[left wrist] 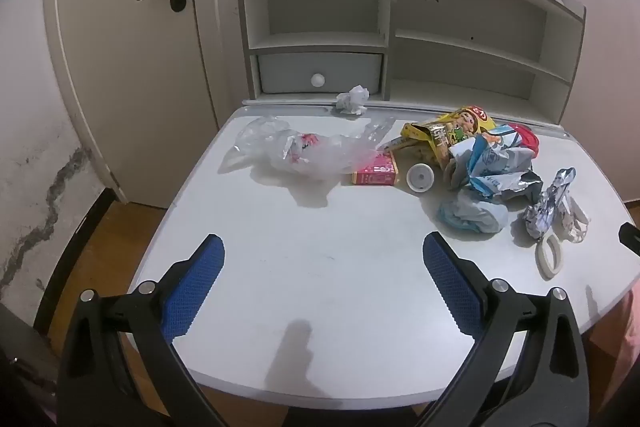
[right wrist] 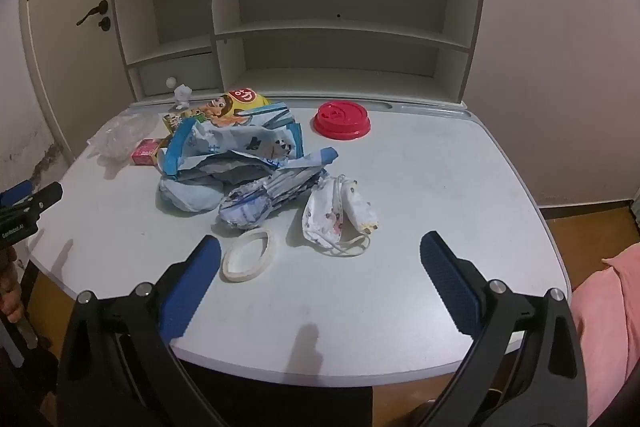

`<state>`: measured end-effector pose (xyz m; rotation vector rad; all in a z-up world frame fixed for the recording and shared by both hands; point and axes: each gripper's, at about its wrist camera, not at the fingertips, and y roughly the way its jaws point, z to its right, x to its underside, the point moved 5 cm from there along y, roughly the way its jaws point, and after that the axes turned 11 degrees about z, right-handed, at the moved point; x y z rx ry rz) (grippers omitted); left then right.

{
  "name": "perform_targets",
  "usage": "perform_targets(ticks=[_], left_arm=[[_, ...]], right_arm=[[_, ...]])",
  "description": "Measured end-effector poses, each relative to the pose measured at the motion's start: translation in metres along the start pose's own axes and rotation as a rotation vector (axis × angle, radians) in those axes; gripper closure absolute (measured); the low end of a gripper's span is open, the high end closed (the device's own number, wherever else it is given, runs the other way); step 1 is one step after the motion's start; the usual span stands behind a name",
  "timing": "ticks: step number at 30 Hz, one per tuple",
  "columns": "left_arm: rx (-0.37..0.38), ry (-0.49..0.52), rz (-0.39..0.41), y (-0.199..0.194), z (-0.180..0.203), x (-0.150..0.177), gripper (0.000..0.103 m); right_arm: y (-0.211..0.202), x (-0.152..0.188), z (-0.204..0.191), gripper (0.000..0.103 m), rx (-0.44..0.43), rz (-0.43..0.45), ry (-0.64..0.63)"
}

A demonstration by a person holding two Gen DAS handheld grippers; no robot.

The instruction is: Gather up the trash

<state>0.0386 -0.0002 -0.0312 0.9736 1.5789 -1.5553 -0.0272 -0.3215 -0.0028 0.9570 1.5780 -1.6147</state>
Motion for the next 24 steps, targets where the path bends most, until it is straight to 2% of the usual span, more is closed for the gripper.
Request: perform_targets(ticks=[24], left_arm=[[0.0,0.007,-0.004,0.0026,0.0042,0.0036,0.006]], right_arm=[[0.0039,0.0016,0.0025,0.007,0.005,-0.022,-0.008]])
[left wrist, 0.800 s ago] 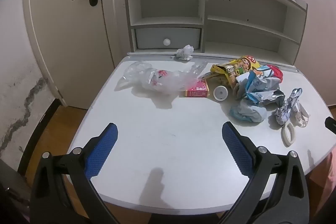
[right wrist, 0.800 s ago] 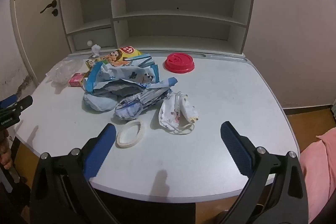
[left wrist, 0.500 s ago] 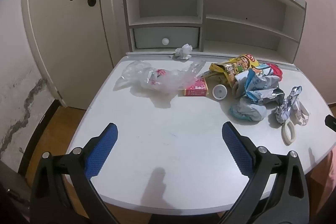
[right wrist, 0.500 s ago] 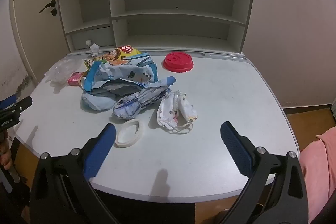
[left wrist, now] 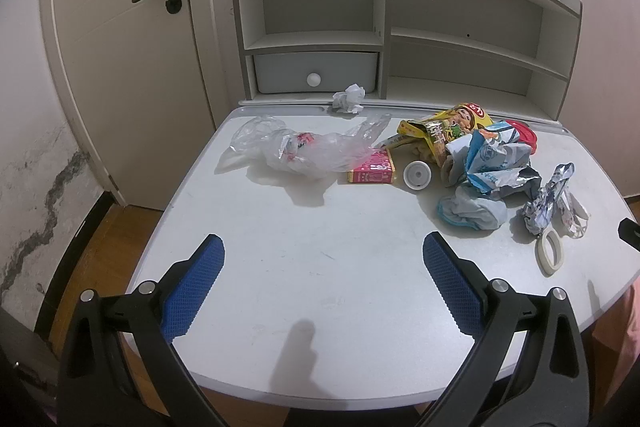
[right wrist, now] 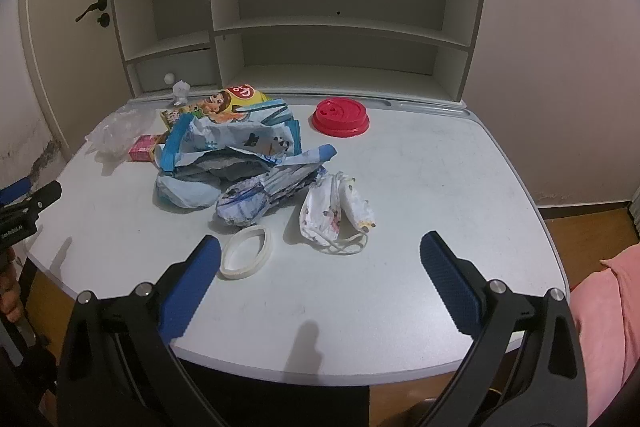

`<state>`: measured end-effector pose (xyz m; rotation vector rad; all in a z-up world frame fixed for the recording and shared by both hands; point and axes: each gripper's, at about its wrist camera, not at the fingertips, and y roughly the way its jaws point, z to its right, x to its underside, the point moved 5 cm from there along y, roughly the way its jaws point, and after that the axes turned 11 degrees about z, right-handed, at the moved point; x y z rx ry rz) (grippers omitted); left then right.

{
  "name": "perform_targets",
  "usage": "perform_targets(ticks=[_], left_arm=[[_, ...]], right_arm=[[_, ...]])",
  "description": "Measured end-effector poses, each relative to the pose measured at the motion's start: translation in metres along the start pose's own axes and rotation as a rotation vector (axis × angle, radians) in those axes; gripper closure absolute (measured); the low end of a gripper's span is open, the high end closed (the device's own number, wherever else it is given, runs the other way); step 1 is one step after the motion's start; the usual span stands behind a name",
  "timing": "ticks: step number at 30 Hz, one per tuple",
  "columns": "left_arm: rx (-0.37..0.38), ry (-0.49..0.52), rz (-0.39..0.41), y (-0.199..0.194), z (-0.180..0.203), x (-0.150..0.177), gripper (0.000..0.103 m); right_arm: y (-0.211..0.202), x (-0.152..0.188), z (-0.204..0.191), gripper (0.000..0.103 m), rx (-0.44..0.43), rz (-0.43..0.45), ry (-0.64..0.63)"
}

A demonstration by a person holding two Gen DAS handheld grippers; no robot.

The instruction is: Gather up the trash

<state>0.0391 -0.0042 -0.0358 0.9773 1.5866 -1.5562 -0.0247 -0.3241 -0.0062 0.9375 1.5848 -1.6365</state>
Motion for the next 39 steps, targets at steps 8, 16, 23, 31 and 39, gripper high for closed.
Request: perform_targets(ticks=[8,16,23,31,39], left_arm=[[0.002,0.001,-0.001,-0.0015,-0.0012,0.0006,0.006],[-0.001,-0.002,0.0,-0.0004,-0.0005,0.0007,0.006],[0.001,-0.003,-0.002,0.0024,-0.0018,0.0009,0.006],[0.0,-0.004,-0.001,0.0023,-0.0019,0.0008,0.006],[0.001,-0.009,-0.002,0.0019,-0.0044,0.0008,0.006]], right_arm=[[0.0007,0.0009,-0.0007,0.007,-0.001,-0.005,-0.002],[0.0009,0.0007,-0.0006,0.007,-0.001,-0.005,-0.003],[0.0004,0.0003,-0.0005,0.007,-0.002,-0.006,-0.004],[0.0004,0.0003,-0.0009,0.007,-0.001,-0.005,-0.004],[0.0002,0.0005,-0.0015,0.007,-0.002,-0.005,-0.003]])
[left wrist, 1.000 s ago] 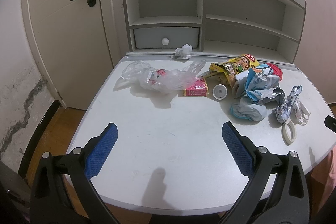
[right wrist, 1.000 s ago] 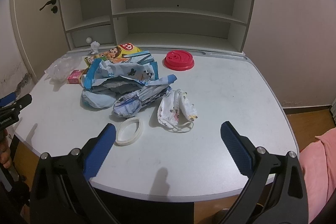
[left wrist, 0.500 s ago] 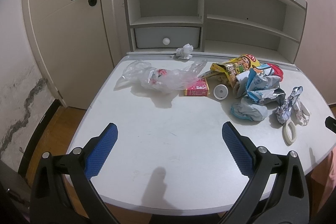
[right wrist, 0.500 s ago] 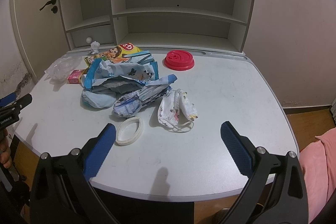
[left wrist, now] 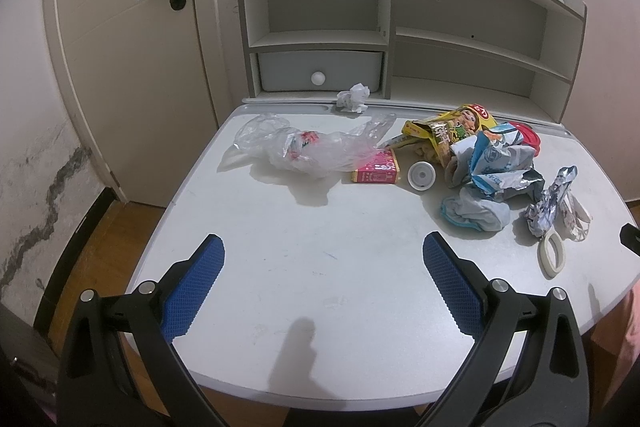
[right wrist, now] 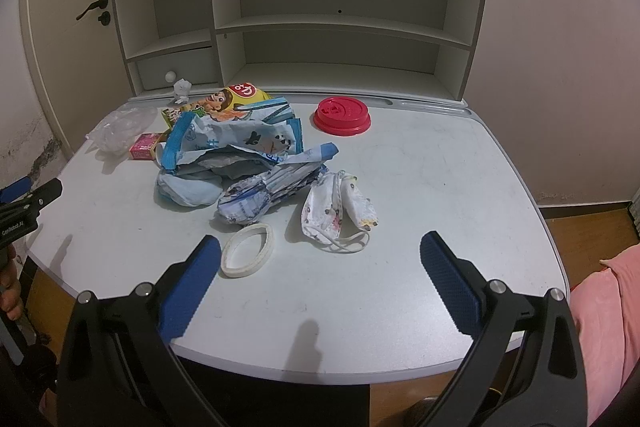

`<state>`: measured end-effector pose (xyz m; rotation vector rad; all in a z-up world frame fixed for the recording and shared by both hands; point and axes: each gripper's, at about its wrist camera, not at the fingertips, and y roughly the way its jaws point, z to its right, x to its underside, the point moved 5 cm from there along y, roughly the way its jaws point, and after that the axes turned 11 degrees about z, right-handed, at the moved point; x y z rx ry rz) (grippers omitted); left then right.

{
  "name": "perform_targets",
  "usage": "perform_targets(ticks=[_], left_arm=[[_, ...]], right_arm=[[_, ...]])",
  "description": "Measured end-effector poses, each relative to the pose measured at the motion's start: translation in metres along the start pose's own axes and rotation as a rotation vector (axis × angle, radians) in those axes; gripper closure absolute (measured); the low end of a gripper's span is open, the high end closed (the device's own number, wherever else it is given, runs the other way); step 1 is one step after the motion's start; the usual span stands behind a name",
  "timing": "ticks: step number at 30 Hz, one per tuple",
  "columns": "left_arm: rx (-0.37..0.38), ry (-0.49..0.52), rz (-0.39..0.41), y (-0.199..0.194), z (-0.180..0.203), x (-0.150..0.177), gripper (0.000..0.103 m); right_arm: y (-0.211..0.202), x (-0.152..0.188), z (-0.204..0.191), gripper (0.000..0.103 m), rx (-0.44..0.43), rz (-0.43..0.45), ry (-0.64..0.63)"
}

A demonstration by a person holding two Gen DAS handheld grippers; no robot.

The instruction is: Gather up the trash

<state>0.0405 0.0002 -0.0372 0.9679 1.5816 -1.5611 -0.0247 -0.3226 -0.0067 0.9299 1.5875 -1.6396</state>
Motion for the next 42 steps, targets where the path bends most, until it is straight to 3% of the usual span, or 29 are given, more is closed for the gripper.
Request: perform_targets(ticks=[18,24,30,33,42], left_arm=[[-0.001,-0.01,-0.019,0.005,-0.004,0.002,0.006],[0.034,-0.049,-0.043,0.02,-0.024,-0.015,0.006],[0.039,-0.087,-0.06,0.07,-0.042,-0.061,0.006],[0.025,-0.077,-0.111,0.106,-0.043,-0.072,0.006],[0.014,-0.087,-0.269,0.189,-0.049,-0.048,0.006]], right_arm=[[0.0,0.001,0.0,0.007,0.0,-0.002,-0.001],[0.004,0.002,0.005,0.007,0.004,-0.015,0.009],[0.011,0.005,0.017,0.007,0.01,-0.033,0.03],[0.014,0.007,0.022,0.007,0.014,-0.043,0.037],[0.028,0.01,0.037,0.007,-0.006,-0.057,0.065]])
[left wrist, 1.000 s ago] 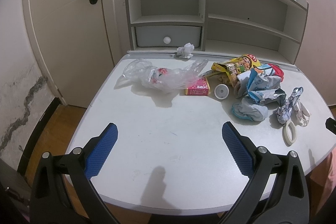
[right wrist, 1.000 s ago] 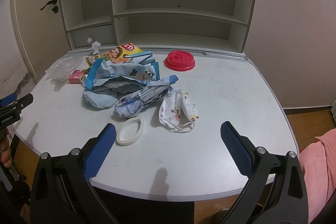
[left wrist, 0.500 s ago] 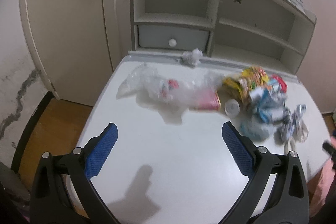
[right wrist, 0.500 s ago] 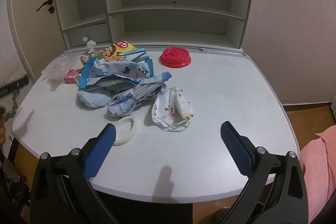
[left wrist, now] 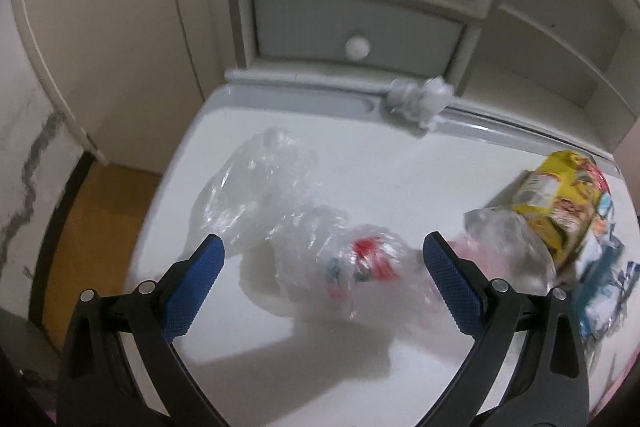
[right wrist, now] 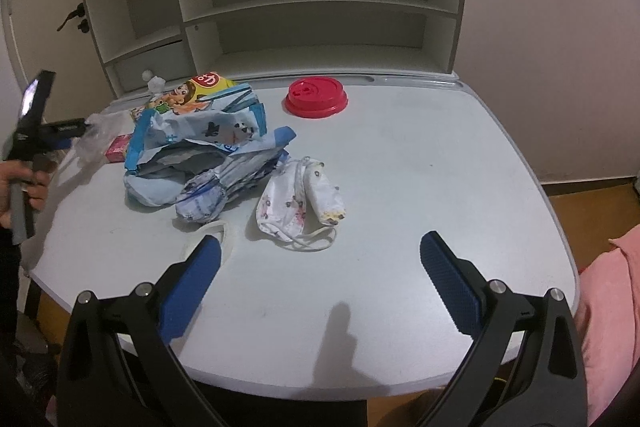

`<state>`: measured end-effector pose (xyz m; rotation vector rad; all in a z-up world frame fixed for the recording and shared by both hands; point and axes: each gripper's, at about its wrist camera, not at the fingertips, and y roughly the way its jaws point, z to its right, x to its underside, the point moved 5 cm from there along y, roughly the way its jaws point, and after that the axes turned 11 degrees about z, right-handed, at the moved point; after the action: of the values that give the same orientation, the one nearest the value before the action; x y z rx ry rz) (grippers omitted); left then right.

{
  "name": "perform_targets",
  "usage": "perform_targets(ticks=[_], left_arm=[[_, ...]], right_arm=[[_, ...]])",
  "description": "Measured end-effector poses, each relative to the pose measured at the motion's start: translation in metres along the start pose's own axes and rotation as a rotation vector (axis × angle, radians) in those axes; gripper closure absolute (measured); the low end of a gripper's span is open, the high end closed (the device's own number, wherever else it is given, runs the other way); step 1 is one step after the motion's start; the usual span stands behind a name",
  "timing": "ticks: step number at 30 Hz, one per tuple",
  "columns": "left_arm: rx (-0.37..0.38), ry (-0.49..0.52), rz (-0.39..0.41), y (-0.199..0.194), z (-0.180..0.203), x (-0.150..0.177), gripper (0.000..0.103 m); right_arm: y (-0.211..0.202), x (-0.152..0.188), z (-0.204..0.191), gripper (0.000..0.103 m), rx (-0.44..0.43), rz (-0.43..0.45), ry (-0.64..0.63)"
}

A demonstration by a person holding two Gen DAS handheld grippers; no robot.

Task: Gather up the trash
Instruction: 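Grasp the clear plastic bag with left tool while right tool grasps the white mask, then carry both items to the black bin and open both tools to drop them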

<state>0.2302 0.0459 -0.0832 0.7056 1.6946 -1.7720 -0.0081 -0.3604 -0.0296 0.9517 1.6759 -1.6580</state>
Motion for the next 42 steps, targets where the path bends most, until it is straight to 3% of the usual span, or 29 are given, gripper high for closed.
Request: perform_targets(ticks=[2,4,5,6,9,17,18,19,20,22,24,27,33,39,42], left_arm=[[-0.008,0.002,-0.012,0.007,-0.003,0.006,0.009],[0.002,-0.003,-0.019,0.009,-0.004,0.013,0.031],[-0.002,0.004,-0.004,0.007,-0.004,0.015,0.046],[-0.006,0.014,0.009,0.005,-0.004,0.016,0.068],[0.02,0.012,0.035,-0.007,-0.004,0.02,0.075],[0.015,0.04,0.107,-0.052,-0.015,0.018,0.077],[0.02,0.04,0.115,-0.06,-0.017,0.018,0.077],[0.023,0.043,0.12,-0.062,-0.016,0.019,0.077],[0.027,0.047,0.125,-0.067,-0.014,0.019,0.077],[0.038,0.058,0.134,-0.079,-0.01,0.021,0.077],[0.052,0.066,0.15,-0.091,-0.005,0.024,0.077],[0.096,0.099,0.165,-0.111,0.015,0.031,0.077],[0.257,0.219,0.191,-0.148,0.102,0.046,0.077],[0.514,0.394,0.18,-0.19,0.244,0.092,0.077],[0.675,0.487,0.153,-0.218,0.329,0.133,0.077]], right_arm=[[0.006,0.001,0.002,0.007,-0.006,-0.003,-0.007],[0.013,0.001,0.004,0.007,-0.006,-0.009,-0.014],[0.019,0.001,0.006,0.007,-0.004,-0.014,-0.014],[0.024,0.001,0.008,0.008,-0.001,-0.021,-0.015],[0.046,-0.001,0.011,0.015,-0.017,-0.063,0.007],[0.088,-0.004,0.005,0.023,-0.027,-0.129,-0.013],[0.091,-0.004,0.004,0.029,-0.028,-0.136,-0.014],[0.095,-0.002,0.004,0.041,-0.036,-0.149,-0.009],[0.096,-0.001,0.003,0.045,-0.037,-0.151,-0.009],[0.093,-0.002,0.004,0.092,-0.034,-0.149,-0.009],[0.086,-0.002,0.009,0.094,-0.074,-0.154,0.041],[0.069,-0.002,0.023,0.096,-0.038,-0.129,0.026],[0.005,0.01,0.081,0.096,0.042,-0.05,0.093],[-0.076,0.054,0.166,0.096,0.204,0.004,0.219],[-0.109,0.089,0.206,0.096,0.289,0.002,0.274]])
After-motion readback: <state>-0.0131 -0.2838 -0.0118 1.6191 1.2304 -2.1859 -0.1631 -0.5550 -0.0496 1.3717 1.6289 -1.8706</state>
